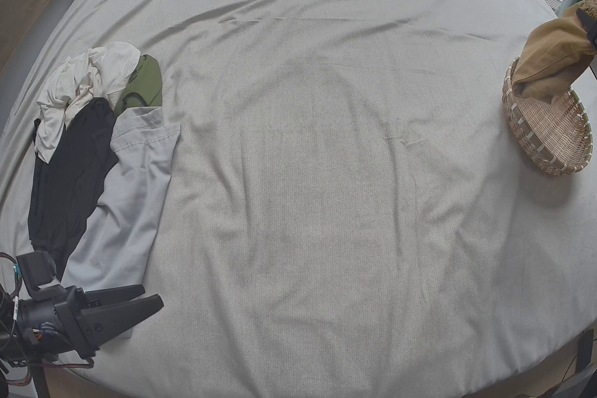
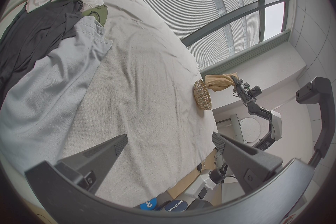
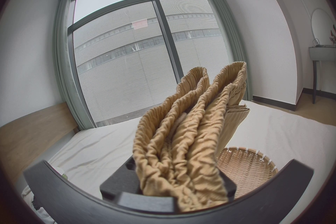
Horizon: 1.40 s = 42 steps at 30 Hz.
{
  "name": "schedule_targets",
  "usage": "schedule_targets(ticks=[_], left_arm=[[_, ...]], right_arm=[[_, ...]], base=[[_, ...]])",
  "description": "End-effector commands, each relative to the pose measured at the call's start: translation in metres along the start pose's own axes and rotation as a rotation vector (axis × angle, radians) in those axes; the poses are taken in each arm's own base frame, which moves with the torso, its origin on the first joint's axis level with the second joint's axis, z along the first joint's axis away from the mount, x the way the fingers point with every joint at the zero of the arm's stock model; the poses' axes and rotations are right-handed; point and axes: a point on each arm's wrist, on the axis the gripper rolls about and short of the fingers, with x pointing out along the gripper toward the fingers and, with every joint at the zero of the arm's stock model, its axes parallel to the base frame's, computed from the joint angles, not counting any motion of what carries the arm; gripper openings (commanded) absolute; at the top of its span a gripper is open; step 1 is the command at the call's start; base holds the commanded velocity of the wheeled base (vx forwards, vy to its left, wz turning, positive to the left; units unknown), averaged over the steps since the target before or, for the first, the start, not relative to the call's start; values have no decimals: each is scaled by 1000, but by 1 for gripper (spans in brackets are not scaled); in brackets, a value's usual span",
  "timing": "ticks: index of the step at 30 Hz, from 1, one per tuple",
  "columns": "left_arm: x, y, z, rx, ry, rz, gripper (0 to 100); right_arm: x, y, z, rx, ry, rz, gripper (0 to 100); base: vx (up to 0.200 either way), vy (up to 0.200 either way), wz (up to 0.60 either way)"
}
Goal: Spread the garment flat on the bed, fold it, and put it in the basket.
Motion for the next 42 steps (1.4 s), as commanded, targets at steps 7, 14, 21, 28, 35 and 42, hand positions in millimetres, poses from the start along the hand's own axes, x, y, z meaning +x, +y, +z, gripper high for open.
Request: schedule_targets(ticks=[7, 14, 21, 28, 35, 42], left_arm=[[0, 0, -1, -2, 3, 0, 100], [0, 1, -3, -5, 9, 4, 100], [0, 1, -3, -5, 8, 3, 100], [-1, 3, -5, -7, 13, 6, 100], [-1, 3, -6, -8, 15, 6, 100], [-5, 0, -6, 4, -3, -9, 100]], right_arm=[[18, -22, -11, -27, 24, -54, 0], [31, -44, -19, -40, 43, -111, 0], [24, -56, -41, -22, 127, -131, 0], [11, -77, -74, -15, 201, -164, 0], [1, -92, -104, -19, 213, -168, 0], [-15, -92, -109, -11, 262, -148, 100]], base=[[0, 0, 0], [0, 0, 0], [0, 0, 0], [0, 0, 0], [0, 0, 0], [0, 0, 0]])
